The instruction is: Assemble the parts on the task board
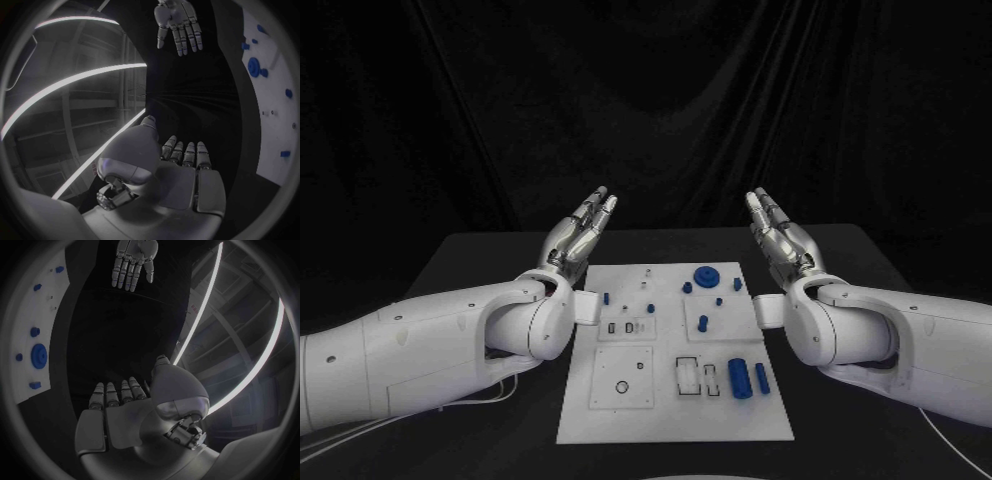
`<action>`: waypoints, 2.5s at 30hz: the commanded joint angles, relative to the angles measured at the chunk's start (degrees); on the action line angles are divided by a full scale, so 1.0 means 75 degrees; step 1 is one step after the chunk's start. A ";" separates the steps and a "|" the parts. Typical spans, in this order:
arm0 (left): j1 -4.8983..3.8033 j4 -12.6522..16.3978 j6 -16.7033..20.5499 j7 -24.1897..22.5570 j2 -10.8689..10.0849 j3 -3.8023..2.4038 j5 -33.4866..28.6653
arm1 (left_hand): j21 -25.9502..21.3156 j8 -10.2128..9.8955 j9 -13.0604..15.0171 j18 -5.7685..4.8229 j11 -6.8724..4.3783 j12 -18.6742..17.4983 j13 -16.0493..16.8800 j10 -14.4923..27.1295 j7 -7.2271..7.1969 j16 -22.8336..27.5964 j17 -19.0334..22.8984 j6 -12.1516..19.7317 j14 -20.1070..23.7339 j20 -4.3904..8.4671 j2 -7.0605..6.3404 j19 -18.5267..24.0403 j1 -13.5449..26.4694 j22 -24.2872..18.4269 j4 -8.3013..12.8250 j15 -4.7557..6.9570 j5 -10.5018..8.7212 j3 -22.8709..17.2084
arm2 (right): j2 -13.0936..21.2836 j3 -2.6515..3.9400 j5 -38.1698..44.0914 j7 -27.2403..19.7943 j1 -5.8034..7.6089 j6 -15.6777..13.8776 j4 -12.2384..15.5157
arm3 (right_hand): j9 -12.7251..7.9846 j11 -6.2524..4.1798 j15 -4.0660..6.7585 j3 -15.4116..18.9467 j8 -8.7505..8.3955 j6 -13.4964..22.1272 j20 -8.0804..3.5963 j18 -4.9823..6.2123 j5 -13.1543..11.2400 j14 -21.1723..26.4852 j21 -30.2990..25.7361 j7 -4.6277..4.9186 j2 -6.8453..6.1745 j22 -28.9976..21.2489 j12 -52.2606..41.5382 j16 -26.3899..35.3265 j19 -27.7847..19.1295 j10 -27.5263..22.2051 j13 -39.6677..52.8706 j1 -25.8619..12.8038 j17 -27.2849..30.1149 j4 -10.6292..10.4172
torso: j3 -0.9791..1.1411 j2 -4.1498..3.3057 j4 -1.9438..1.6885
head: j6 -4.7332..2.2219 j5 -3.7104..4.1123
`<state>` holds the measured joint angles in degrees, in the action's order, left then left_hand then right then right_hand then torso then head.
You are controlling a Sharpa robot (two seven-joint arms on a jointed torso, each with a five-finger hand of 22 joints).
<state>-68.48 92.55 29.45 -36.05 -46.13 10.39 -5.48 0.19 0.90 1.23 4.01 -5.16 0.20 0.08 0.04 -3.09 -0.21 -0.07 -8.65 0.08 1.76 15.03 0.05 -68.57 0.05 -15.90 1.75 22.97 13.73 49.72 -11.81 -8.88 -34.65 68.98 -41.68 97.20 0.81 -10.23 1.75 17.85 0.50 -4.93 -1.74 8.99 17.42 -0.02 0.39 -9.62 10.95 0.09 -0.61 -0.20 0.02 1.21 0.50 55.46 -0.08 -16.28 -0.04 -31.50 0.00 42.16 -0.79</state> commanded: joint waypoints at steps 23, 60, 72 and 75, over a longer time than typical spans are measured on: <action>-0.0168 -0.0090 -0.1684 -0.1201 -0.0426 0.0233 -0.0292 | 0.0906 0.0264 0.0138 0.0845 0.1691 0.0896 0.0354 -0.1090 0.0513 -0.1048 -0.0358 -0.1084 -0.0959 -0.2407 -0.0039 -0.1351 -0.1309 0.0516 -0.0113 -0.1464 0.0842 -0.0090 | 0.0034 0.0003 0.1081 0.0555 0.0463 0.0178 -0.0548 | 0.0321 0.2869 -0.1993 -0.0309 0.0448 -0.2087 0.2426 -0.0169 0.1767 -0.4158 0.2434 0.1756 -0.0680 0.1277 -0.2875 -0.2879 0.4305 0.2548 0.0487 0.2330 -0.0851 0.0162 | -0.0002 0.0004 -0.0006 | 0.1045 -0.0107; -0.0301 0.0094 -0.1944 -0.0995 -0.1174 0.0235 0.1047 | 0.1404 0.0593 0.0208 0.0461 0.2076 0.2578 0.0410 -0.1267 0.0989 -0.2727 -0.0434 -0.1935 -0.2347 -0.2468 -0.0343 -0.2412 -0.2342 0.0602 0.0007 -0.1986 0.1483 -0.0532 | -0.2067 0.0004 1.3926 0.4713 0.1709 0.4464 -0.3296 | 0.0939 0.1915 0.0097 -0.3041 0.0442 -0.6082 0.0713 -0.0300 -0.0136 -1.1368 0.9261 0.1512 -0.2377 0.7430 -0.1430 -0.9838 1.0258 0.6980 0.0459 0.3902 -0.7650 0.0260 | -0.0099 -0.0348 -0.0154 | 0.1045 -0.0061; -0.0297 0.0031 -0.2046 -0.1025 -0.1153 0.0236 0.1055 | 0.1411 0.0626 0.0220 0.0432 0.2057 0.2683 0.0408 -0.1257 0.1030 -0.2765 -0.0436 -0.2029 -0.2352 -0.2464 -0.0386 -0.2442 -0.2494 0.0590 0.0056 -0.1989 0.1581 -0.0640 | -0.2241 0.0004 1.4162 0.4746 0.1388 0.4820 -0.3556 | 0.0974 0.1892 0.0109 -0.3086 0.0444 -0.6022 0.0713 -0.0301 -0.0730 -1.1324 0.9359 0.1462 -0.2525 0.7617 -0.1205 -0.9849 1.0136 0.6903 0.0474 0.3759 -0.7630 0.0253 | -0.0094 -0.0363 -0.0153 | 0.1045 -0.0087; -0.0295 0.0020 -0.2067 -0.1042 -0.1136 0.0236 0.1056 | 0.1413 0.0633 0.0222 0.0430 0.2054 0.2701 0.0409 -0.1260 0.1033 -0.2770 -0.0436 -0.2048 -0.2354 -0.2464 -0.0391 -0.2448 -0.2510 0.0589 0.0061 -0.1989 0.1597 -0.0653 | -0.2253 0.0004 1.4171 0.4713 0.1316 0.4797 -0.3615 | 0.0993 0.1892 0.0107 -0.3047 0.0450 -0.6034 0.0715 -0.0301 -0.0970 -1.1328 0.9379 0.1475 -0.2627 0.7666 -0.1189 -0.9869 1.0123 0.6934 0.0489 0.3627 -0.7662 0.0130 | -0.0093 -0.0358 -0.0153 | 0.1045 -0.0084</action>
<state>-70.56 92.67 15.04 -38.75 -54.81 12.22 2.12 10.41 5.39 2.82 7.94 10.36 20.35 3.20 -9.71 4.51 -20.67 -3.40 -23.56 -17.63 -16.78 12.09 -17.88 -87.00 4.52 -15.33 -12.88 34.72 9.20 32.86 -11.83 95.75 -0.42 79.10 -6.90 70.29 8.20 4.11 2.71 -4.91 3.93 -50.14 3.60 7.11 10.44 -83.80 70.47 1.65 -8.59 57.51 -9.75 -73.86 76.15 53.21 4.11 83.18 -57.46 -15.03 -0.77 -34.16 -1.13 50.01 -1.47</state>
